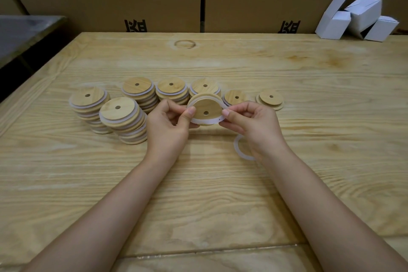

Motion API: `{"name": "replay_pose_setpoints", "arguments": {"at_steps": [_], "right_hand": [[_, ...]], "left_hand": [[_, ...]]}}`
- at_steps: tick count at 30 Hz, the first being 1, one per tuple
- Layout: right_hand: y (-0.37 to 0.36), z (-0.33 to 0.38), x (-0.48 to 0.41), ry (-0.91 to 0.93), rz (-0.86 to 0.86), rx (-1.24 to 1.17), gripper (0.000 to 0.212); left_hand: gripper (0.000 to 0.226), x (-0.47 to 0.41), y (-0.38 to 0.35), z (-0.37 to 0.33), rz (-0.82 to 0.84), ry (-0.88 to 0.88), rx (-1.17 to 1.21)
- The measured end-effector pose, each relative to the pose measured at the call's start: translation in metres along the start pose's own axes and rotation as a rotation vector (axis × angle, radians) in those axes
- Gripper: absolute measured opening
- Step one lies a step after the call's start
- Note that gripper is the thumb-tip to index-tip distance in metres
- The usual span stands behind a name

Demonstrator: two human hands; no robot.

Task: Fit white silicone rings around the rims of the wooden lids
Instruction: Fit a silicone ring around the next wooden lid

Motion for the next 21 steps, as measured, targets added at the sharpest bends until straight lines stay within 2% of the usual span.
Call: {"name": "replay_pose_setpoints", "arguments": {"at_steps": [8,13,17,21], "right_hand": [[-0.003,0.003,0.0,0.027,0.038,-0.011,0.009],[0.004,0.007,0.001,0.053,-0.011,-0.023,0.006],[0.0,0.014,0.002,0.105,0.004,0.128,0.011],[-0.006,0.021,0.005,0.195,0.009,0.274,0.014]], "left_hand": [[0.024,-0.003,-0.001,0.002,0.024,0.035,0.104],[0.019,-0.001,-0.013,0.001,0.17,0.042,0.109],[0.036,0.006,-0.033,0.006,0.371,0.105,0.054],[0.022,0.005,-0.031,0.006,0.355,0.117,0.057]]}}
Point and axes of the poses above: each hand's wrist, its own x-axis away from the middle knuckle, its own y-axis out of the back of the hand, z = x × y, the point moved 8 cm from there along -x, towards the middle knuckle, and after that the axes turned 10 degrees about z, right-handed, at the moved point
